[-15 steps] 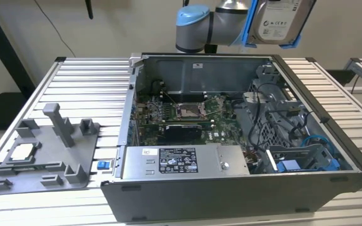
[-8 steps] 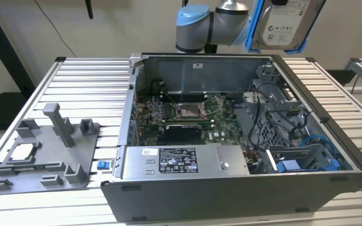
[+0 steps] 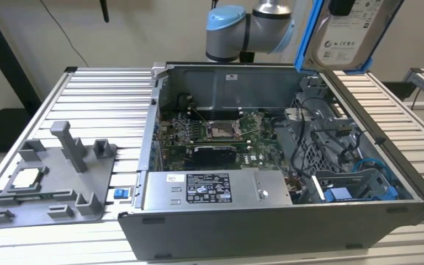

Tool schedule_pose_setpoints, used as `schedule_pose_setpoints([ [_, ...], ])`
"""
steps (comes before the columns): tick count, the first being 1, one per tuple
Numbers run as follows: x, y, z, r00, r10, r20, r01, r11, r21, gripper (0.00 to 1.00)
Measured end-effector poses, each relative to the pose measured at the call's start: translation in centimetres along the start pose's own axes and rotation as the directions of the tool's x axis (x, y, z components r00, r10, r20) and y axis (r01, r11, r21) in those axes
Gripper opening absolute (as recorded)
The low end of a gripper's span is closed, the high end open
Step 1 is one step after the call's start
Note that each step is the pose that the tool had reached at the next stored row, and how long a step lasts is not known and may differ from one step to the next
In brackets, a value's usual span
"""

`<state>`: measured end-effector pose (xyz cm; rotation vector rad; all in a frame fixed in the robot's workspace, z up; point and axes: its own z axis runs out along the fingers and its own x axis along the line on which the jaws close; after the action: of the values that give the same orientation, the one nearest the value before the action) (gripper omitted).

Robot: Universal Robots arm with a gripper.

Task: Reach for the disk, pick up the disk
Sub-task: 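Pick up the disk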

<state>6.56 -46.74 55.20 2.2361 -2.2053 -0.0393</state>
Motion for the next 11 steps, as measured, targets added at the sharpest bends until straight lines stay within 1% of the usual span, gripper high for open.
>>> schedule_pose_setpoints([
  [6,2.41,0.03,-0.02,1.0,0.003,-0.0001,-0.003,1.0,0.0,0.0],
  [11,4.59,0.06,0.02,1.0,0.005,-0.0001,-0.005,1.0,0.0001,0.0],
])
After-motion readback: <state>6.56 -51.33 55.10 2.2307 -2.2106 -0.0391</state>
